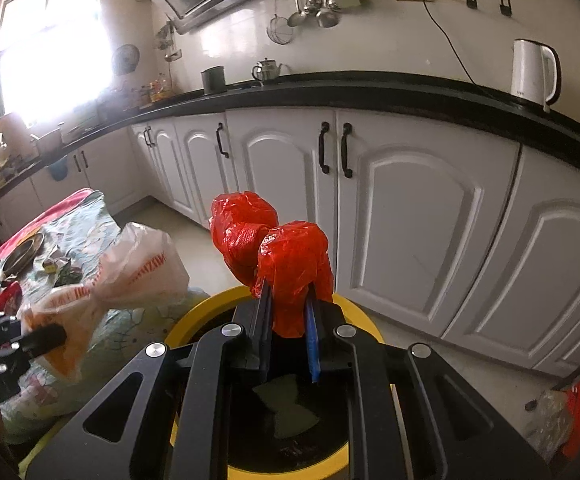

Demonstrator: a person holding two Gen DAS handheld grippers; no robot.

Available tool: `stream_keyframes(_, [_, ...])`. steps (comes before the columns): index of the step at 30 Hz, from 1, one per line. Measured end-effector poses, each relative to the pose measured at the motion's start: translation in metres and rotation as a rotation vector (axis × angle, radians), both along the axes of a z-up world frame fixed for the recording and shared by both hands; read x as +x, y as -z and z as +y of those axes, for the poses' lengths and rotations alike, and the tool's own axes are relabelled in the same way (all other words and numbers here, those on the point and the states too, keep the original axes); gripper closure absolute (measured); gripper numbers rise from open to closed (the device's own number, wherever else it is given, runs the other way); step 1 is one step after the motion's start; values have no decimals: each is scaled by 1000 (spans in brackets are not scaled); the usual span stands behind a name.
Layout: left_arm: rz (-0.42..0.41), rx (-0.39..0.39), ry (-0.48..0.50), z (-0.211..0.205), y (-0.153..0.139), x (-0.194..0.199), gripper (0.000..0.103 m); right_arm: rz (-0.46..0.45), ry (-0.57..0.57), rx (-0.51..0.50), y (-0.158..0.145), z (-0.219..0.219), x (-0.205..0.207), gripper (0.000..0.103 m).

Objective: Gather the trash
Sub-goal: 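Carry the white bag and red bag over the bin with both tools, then open both tools to drop the bags into the bin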

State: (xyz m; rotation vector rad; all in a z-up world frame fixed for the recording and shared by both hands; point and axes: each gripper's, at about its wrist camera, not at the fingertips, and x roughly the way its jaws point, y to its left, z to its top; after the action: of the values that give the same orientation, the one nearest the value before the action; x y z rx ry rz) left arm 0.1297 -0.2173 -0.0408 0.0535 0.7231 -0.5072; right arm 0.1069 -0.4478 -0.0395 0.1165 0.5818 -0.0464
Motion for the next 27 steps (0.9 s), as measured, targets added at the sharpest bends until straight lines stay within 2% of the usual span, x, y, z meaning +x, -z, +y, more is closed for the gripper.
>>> stream_keyframes(9, [44, 43, 59, -20, 16, 2, 78, 43, 6, 19, 8, -6, 6, 89])
stream_keyframes(18, [96, 109, 102, -38, 37, 6, 77, 130, -19, 37, 26, -7, 16, 88])
stream_keyframes(24, [104, 141, 124, -49, 47, 10, 77, 155, -27, 47, 33, -6, 18, 88])
stream_keyframes(26, [108, 149, 125, -51, 49, 12, 76, 163, -23, 53, 35, -7, 19, 85])
stream_keyframes(27, [109, 149, 124, -50, 50, 12, 76, 165, -19, 55, 36, -8, 20, 81])
